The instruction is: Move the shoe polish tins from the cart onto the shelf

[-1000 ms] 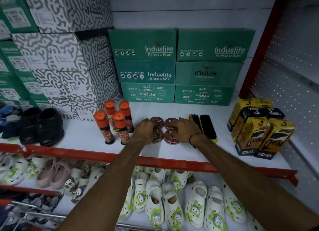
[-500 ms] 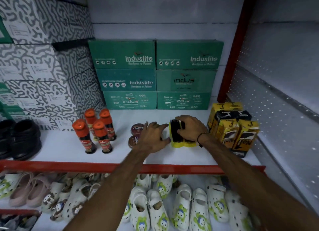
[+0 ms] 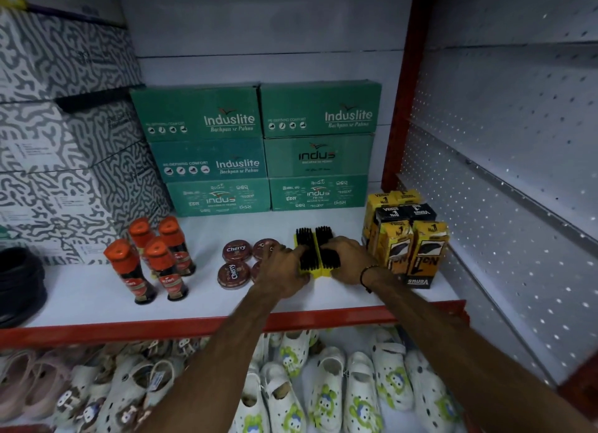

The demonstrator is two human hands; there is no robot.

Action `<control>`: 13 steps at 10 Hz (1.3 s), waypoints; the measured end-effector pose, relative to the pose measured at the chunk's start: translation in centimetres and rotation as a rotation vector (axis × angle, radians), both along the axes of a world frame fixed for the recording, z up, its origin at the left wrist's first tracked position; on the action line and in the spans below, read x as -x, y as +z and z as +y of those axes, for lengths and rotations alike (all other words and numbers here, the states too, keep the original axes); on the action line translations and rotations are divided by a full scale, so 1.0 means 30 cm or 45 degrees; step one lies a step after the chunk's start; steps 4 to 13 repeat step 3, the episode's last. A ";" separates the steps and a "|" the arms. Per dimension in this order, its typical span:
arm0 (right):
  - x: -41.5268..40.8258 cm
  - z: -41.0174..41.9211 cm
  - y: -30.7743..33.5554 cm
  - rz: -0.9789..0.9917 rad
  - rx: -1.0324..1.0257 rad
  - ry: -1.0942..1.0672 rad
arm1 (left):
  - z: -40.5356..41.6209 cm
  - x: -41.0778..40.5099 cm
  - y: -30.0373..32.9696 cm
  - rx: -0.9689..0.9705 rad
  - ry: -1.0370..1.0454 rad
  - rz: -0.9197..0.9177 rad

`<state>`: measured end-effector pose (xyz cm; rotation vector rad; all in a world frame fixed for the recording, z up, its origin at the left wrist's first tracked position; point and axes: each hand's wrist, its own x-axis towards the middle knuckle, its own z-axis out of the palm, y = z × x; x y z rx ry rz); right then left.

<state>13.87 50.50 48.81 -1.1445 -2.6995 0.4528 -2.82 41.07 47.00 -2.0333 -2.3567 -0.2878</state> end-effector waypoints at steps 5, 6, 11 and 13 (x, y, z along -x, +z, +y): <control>0.006 -0.019 0.033 0.066 0.015 0.004 | -0.004 0.009 0.014 -0.028 -0.037 -0.043; 0.006 -0.019 0.033 0.066 0.015 0.004 | -0.004 0.009 0.014 -0.028 -0.037 -0.043; 0.006 -0.019 0.033 0.066 0.015 0.004 | -0.004 0.009 0.014 -0.028 -0.037 -0.043; 0.006 -0.019 0.033 0.066 0.015 0.004 | -0.004 0.009 0.014 -0.028 -0.037 -0.043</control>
